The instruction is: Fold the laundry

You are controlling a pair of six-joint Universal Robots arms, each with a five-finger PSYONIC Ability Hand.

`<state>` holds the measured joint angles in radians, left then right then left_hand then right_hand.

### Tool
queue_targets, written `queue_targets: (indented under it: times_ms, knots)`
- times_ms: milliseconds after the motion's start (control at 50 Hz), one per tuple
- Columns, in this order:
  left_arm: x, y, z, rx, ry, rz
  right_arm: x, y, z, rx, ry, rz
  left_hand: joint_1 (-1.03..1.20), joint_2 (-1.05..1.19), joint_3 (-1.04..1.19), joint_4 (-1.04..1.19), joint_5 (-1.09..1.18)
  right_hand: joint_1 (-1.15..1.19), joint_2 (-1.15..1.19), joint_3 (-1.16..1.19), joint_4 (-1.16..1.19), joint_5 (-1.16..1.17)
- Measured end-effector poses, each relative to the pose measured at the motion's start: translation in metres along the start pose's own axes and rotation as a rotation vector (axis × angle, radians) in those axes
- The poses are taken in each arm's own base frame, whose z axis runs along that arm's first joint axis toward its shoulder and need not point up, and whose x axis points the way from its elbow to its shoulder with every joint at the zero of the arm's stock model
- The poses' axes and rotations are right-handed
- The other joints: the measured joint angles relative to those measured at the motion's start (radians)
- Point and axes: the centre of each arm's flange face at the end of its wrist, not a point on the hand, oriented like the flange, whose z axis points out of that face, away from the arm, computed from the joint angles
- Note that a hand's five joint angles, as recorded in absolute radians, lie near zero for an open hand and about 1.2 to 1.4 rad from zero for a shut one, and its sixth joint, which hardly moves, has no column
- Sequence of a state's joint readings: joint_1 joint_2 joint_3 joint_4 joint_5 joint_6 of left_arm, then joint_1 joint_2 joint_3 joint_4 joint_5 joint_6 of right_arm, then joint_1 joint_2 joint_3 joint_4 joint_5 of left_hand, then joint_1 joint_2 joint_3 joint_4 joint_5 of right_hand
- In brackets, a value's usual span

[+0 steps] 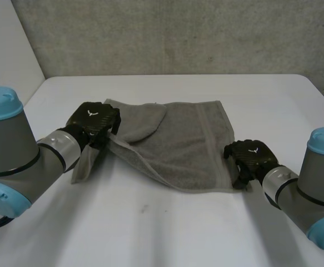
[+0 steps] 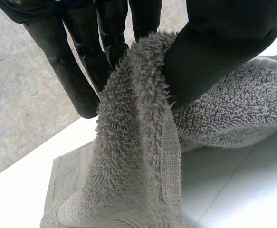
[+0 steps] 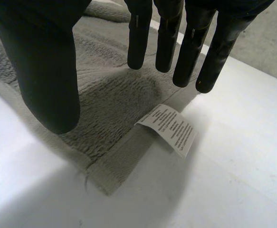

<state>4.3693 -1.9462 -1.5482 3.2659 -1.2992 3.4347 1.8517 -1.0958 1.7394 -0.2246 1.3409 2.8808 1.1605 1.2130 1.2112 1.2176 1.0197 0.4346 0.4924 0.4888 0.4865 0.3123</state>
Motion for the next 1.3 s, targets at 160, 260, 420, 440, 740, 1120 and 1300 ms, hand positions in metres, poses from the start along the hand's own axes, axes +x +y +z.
queue_targets:
  times_ms: [160, 260, 420, 440, 740, 1120, 1300]
  knots:
    - [0.000, 0.001, 0.000, -0.001, -0.001, 0.000, -0.003, 0.002, -0.009, -0.051, -0.019, 0.009, 0.000, 0.000, 0.000, 0.000, 0.000, 0.000, 0.000, 0.000, 0.000, 0.000]
    - [0.000, 0.001, 0.000, -0.001, -0.001, -0.001, -0.004, 0.009, -0.004, -0.067, -0.023, 0.010, 0.000, 0.000, 0.000, 0.000, 0.000, 0.000, 0.000, 0.000, 0.000, 0.000]
    - [0.000, 0.001, 0.000, -0.001, -0.001, -0.003, 0.001, 0.009, 0.014, -0.010, -0.004, -0.027, 0.000, 0.000, 0.000, 0.000, 0.000, 0.004, 0.023, 0.031, 0.033, 0.025]
    - [0.000, 0.000, -0.001, -0.001, -0.001, -0.003, 0.001, 0.009, 0.015, -0.006, -0.002, -0.032, 0.000, 0.000, 0.000, 0.000, 0.000, 0.010, 0.036, 0.041, 0.043, 0.029]
    - [0.000, 0.002, -0.001, -0.004, -0.001, -0.004, 0.001, -0.007, 0.037, 0.065, -0.001, -0.091, 0.000, 0.000, 0.000, 0.000, 0.000, 0.490, 0.605, 0.596, 0.602, 0.567]
    - [0.008, 0.060, 0.016, -0.155, 0.009, -0.034, 0.018, -0.056, 0.013, 0.111, 0.029, -0.112, -0.557, -0.610, -0.608, -0.615, -0.593, 0.517, 0.674, 0.680, 0.701, 0.659]
    - [0.000, 0.068, 0.023, -0.146, -0.083, -0.020, 0.054, -0.053, 0.011, 0.043, 0.108, -0.146, -0.750, -0.805, -0.802, -0.808, -0.784, 0.517, 0.674, 0.680, 0.701, 0.660]
